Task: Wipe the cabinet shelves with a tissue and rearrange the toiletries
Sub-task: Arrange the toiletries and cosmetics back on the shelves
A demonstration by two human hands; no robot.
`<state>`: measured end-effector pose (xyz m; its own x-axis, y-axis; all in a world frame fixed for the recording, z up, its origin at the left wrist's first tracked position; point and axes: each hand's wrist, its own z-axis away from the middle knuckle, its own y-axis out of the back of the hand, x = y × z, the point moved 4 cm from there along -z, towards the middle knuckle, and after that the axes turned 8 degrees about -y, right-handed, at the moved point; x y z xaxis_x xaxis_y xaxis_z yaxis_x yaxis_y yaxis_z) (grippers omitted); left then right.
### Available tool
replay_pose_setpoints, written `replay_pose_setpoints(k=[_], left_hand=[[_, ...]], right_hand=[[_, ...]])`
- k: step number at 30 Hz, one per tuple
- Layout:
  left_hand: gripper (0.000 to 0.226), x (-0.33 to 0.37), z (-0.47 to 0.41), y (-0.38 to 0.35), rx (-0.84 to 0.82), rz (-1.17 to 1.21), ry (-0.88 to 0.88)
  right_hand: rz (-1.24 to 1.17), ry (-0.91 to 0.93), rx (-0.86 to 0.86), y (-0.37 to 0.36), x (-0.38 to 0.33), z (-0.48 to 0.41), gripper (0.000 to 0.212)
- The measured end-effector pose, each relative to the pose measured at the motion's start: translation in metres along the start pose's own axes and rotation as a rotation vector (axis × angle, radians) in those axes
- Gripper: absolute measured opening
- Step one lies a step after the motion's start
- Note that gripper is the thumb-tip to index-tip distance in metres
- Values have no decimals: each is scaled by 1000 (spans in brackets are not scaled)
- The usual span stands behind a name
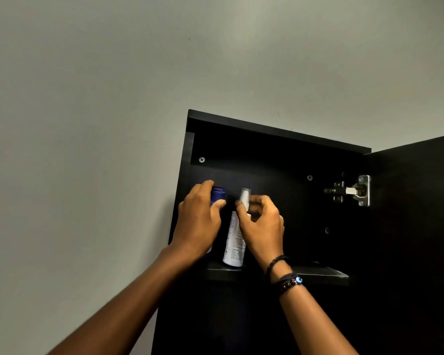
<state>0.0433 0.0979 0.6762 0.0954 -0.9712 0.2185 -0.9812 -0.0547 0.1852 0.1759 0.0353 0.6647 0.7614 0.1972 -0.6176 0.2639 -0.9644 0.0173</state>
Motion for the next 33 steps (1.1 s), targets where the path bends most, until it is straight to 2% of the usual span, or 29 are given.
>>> replay_pose_setpoints(k=[6, 10, 14, 16, 19, 24, 28, 33], left_hand=[[55, -13, 12, -18, 10, -11, 74], [70, -28, 22, -31, -59, -8, 153], [81, -38, 29, -39, -118, 39, 249], [82, -40, 29, -39, -110, 43, 257], [79, -39, 30, -39, -92, 25, 240], [69, -36, 31, -37, -53, -37, 199], [65, -34, 30, -36, -48, -41, 204], [67, -34, 31, -37, -66, -31, 232]], right_hand=[[-41, 31, -56, -17, 13, 10, 29], [-49, -28, -149, -26, 30, 7, 37], [-141, -60, -250, -28, 34, 7, 24], [-182, -81, -303, -29, 36, 8, 11], [-228, -104, -358, -33, 39, 8, 8], [-221, -69, -380, -34, 42, 6, 19], [-175, -46, -417, -36, 42, 8, 39], [-171, -99, -369, -32, 44, 6, 32]])
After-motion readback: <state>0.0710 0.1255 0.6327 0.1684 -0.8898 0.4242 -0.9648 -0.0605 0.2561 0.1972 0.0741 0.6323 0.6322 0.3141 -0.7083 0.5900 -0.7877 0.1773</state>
